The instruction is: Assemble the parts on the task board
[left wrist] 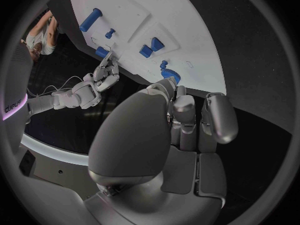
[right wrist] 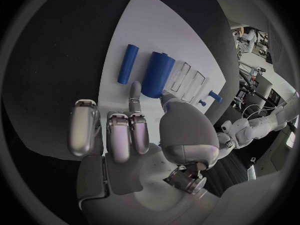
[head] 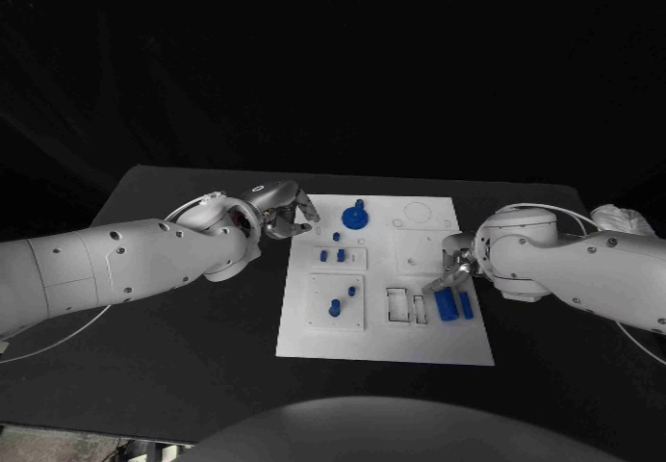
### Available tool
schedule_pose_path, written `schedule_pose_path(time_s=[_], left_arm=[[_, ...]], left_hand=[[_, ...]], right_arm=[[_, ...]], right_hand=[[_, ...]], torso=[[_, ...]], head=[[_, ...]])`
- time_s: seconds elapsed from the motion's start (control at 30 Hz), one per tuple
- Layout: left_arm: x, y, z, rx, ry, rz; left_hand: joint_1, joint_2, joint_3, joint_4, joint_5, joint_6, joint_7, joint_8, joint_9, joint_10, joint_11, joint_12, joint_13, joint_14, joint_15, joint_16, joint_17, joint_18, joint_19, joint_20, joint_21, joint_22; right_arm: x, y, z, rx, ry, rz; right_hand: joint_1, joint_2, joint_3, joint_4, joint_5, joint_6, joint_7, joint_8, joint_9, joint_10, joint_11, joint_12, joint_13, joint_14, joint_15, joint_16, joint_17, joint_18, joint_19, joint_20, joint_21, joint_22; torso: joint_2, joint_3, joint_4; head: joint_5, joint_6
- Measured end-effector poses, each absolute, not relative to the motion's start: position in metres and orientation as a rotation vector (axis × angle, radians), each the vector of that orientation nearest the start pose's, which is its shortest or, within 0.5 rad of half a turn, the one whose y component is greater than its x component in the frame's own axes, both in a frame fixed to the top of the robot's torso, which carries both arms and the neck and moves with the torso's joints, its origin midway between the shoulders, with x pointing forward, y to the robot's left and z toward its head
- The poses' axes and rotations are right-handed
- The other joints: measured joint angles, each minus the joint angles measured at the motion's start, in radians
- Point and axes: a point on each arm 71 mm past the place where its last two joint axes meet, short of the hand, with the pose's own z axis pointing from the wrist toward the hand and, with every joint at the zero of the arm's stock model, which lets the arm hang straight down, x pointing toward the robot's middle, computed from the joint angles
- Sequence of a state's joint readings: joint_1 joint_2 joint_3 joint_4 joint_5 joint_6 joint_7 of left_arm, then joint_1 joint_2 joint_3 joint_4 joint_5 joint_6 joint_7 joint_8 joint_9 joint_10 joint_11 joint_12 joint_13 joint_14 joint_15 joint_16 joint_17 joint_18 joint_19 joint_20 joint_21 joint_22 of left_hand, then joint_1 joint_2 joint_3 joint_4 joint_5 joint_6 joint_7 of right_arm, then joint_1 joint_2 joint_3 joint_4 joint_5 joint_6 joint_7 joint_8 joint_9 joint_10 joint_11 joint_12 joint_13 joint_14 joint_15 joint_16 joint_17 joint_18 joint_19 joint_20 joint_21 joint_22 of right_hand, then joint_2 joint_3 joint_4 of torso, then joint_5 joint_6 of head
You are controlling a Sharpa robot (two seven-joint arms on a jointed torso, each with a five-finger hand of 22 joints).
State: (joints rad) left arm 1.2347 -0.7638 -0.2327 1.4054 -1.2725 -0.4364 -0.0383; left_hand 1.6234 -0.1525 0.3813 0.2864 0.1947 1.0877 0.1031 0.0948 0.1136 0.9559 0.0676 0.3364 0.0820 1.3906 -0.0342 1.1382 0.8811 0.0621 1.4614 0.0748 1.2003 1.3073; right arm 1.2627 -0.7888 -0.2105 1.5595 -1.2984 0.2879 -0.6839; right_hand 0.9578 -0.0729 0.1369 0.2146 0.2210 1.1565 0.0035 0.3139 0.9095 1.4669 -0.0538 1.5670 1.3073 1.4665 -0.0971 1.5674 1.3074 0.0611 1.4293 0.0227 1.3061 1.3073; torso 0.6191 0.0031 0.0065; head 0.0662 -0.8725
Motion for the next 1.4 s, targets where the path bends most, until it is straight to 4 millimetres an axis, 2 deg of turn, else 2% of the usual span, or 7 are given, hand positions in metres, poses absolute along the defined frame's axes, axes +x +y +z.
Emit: schedule_pose_path(time_s=[0.17,0.43,0.73,1.07,1.4], left_arm=[[0.487,0.201,-0.236,0.053,1.733,-0.671],[0.488,0.202,-0.236,0.051,1.737,-0.666],[0.488,0.203,-0.237,0.05,1.741,-0.662],[0.489,0.202,-0.237,0.05,1.746,-0.66],[0.489,0.203,-0.238,0.05,1.75,-0.657]], left_hand=[[0.0,0.0,0.0,0.0,0.0,0.0,0.0,0.0,0.0,0.0,0.0,0.0,0.0,0.0,0.0,0.0,0.0,0.0,0.0,0.0,0.0,0.0],[0.0,0.0,0.0,0.0,0.0,0.0,0.0,0.0,0.001,0.0,0.0,0.0,-0.001,0.0,0.0,0.0,-0.001,0.0,0.0,0.0,0.0,0.001],[0.0,0.0,0.0,0.0,0.0,0.0,0.0,0.0,0.001,0.0,0.0,0.0,-0.001,0.0,0.0,0.0,-0.001,0.0,0.0,0.0,0.0,0.001],[0.0,0.0,0.0,0.0,0.0,0.004,0.004,0.004,0.001,0.004,0.004,0.0,-0.001,0.0,0.0,0.0,-0.002,0.0,0.0,0.0,0.0,0.001],[0.0,0.0,0.0,0.0,0.0,0.004,0.004,0.004,0.001,0.004,0.004,0.0,-0.001,0.0,0.0,0.0,-0.002,0.0,0.0,0.0,0.0,0.0]], right_arm=[[0.452,-0.203,-0.256,-0.176,2.43,0.012],[0.45,-0.208,-0.255,-0.124,2.431,0.033],[0.452,-0.205,-0.243,-0.082,2.417,0.069],[0.452,-0.191,-0.242,0.016,2.49,0.171],[0.449,-0.17,-0.245,0.09,2.574,0.276]], right_hand=[[0.013,0.002,0.008,-0.013,0.019,-0.013,-0.001,0.007,0.039,0.0,0.0,0.0,0.0,0.0,0.0,0.0,0.0,0.0,0.003,-0.004,-0.004,0.0],[0.021,0.008,0.008,-0.014,0.019,-0.016,0.002,0.007,0.045,0.0,0.0,0.0,0.0,0.0,0.0,0.0,0.0,0.0,0.0,-0.007,-0.008,0.0],[0.023,0.011,0.008,-0.013,0.019,-0.021,0.003,0.006,0.052,0.0,0.0,0.0,0.0,0.0,0.0,0.0,0.0,0.0,0.0,-0.007,-0.015,0.001],[0.023,0.011,0.008,-0.013,0.027,-0.044,0.002,-0.013,0.056,0.0,0.0,0.0,0.0,0.0,0.0,0.0,0.001,0.0,-0.004,-0.01,-0.028,0.001],[0.023,0.011,0.008,-0.013,0.027,-0.046,0.004,-0.014,0.055,0.0,0.0,0.0,0.001,0.0,0.0,0.0,0.001,0.0,-0.009,-0.008,-0.039,0.001]], torso=[[0.0,-0.0001,-0.0001],[0.0,-0.0001,-0.0005],[-0.001,-0.0007,-0.0008],[-0.001,-0.0011,-0.0002],[0.0,-0.0008,0.0005]], head=[[0.004,0.0],[0.007,0.0],[0.005,0.0],[0.003,0.0],[0.001,0.0]])
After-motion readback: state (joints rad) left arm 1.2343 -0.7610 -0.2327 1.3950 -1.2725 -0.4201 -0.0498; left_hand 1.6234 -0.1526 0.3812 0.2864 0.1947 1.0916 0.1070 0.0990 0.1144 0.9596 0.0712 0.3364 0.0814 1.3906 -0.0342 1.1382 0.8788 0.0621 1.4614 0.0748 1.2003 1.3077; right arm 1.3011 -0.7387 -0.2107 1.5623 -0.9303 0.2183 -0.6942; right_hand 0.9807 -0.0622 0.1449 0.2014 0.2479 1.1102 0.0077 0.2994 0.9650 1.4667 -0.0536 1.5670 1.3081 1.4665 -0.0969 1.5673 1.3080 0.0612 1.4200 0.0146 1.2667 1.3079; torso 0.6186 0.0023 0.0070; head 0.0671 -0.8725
